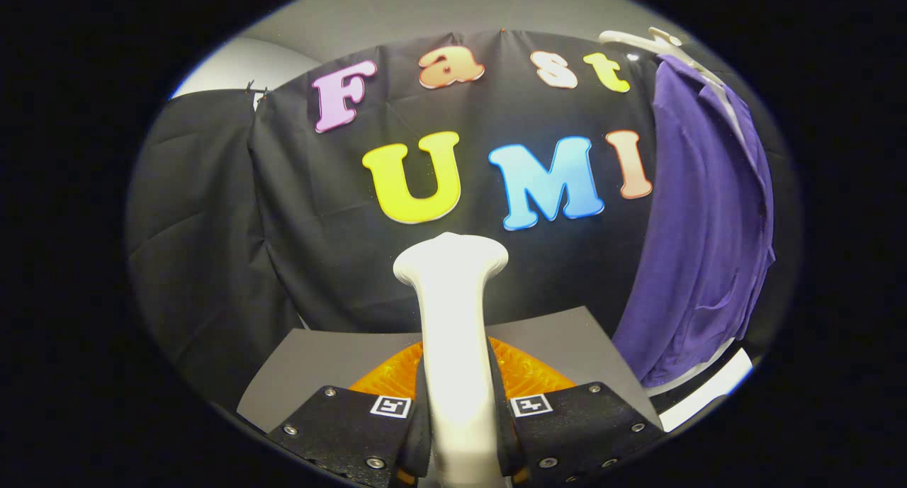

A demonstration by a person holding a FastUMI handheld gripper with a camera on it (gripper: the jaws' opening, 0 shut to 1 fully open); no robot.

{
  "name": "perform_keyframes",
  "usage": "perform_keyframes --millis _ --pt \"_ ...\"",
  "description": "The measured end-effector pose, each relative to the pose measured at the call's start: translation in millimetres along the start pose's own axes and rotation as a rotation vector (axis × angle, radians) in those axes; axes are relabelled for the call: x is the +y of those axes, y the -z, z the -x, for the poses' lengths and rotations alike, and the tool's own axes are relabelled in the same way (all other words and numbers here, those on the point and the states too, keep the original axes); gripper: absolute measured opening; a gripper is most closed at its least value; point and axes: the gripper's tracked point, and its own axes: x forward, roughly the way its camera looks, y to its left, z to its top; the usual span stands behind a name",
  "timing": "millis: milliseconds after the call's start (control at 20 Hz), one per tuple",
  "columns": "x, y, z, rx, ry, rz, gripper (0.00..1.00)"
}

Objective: Iron the clothes twice with a garment steamer, once on the left side and once on the right side.

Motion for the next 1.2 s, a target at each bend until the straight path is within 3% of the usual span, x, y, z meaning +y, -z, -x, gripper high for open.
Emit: perform_keyframes --millis 350,1200 --pt "-60.7 -31.3 93.6 -0.126 0.017 0.040 0.36" --pt "-188.4 -71.3 205.8 -0.242 0.081 0.046 0.36"
